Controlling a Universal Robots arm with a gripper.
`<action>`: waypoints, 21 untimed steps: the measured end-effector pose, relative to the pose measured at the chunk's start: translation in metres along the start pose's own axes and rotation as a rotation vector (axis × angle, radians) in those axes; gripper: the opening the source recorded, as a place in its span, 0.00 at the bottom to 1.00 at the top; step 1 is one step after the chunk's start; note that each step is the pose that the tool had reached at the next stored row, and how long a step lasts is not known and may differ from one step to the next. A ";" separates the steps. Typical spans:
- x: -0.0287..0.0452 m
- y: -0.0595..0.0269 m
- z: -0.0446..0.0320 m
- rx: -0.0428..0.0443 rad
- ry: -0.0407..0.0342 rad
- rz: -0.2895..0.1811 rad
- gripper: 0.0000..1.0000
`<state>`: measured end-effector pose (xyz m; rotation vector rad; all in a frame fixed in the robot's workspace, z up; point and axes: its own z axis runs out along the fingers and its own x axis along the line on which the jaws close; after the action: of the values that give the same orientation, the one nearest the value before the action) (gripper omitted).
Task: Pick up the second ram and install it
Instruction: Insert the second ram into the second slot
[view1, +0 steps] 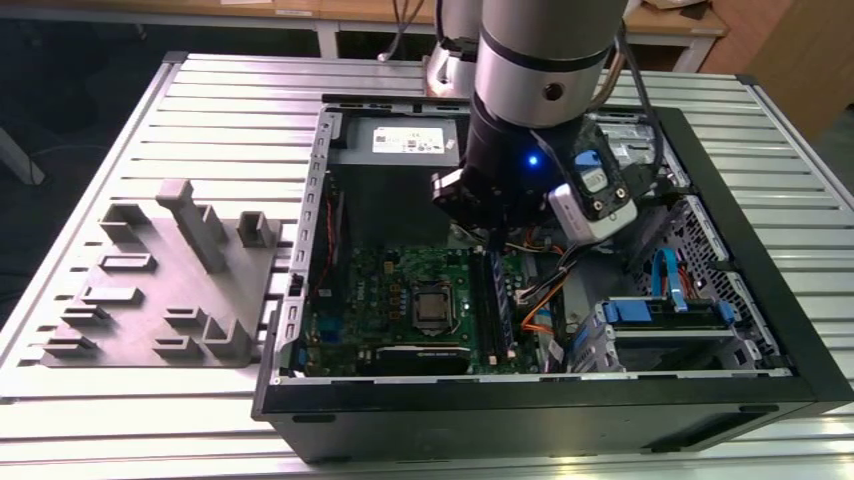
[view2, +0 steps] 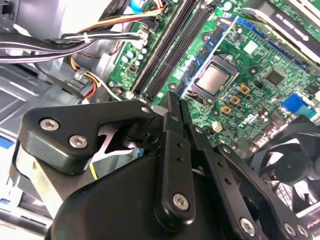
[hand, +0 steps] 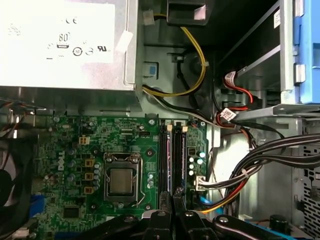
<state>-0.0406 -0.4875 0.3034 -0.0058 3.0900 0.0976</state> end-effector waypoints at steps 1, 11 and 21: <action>0.0001 -0.0001 0.0018 0.0000 0.0000 0.000 0.10; 0.0004 -0.0005 0.0085 -0.0005 -0.0001 0.000 0.10; 0.0015 -0.0018 0.0262 -0.0028 -0.0001 0.000 0.10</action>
<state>-0.0408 -0.4876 0.2771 -0.0060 3.0897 0.1020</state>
